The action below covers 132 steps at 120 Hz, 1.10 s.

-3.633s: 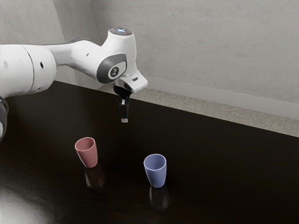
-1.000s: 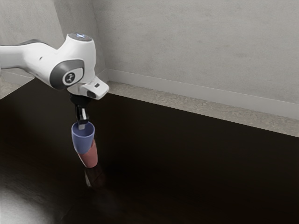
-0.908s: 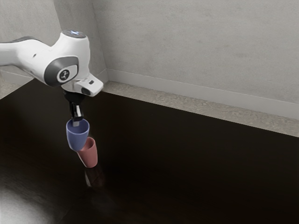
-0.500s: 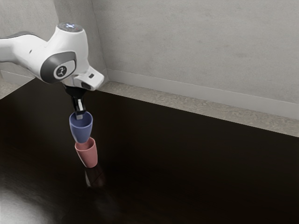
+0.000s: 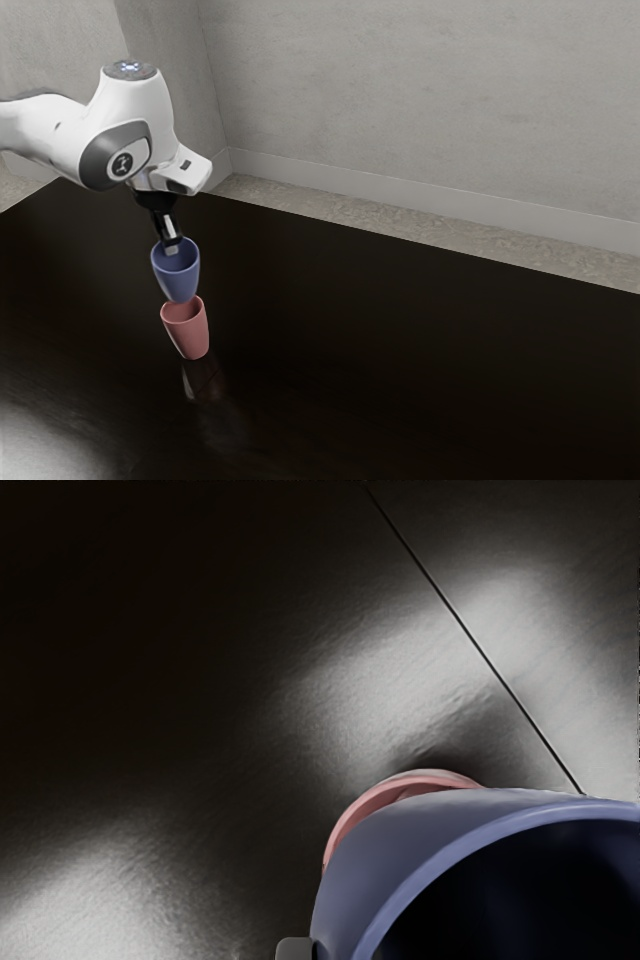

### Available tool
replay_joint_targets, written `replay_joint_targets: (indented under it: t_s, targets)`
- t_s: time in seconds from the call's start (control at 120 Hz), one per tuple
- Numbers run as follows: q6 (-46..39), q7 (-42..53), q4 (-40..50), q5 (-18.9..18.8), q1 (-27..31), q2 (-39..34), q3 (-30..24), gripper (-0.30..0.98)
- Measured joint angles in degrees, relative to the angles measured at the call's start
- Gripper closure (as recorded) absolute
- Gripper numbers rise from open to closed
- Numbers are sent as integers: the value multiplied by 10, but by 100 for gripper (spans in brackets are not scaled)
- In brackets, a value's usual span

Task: Place the right cup onto the left cup

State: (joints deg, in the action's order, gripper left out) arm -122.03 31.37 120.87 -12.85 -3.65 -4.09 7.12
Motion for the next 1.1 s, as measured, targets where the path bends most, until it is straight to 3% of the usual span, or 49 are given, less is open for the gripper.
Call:
replay_joint_targets:
  t_s: [0.283,1.1]
  targets:
    - [-27,3,23,20,7,6,0,79]
    - [-30,12,42,17,29,19,2,79]
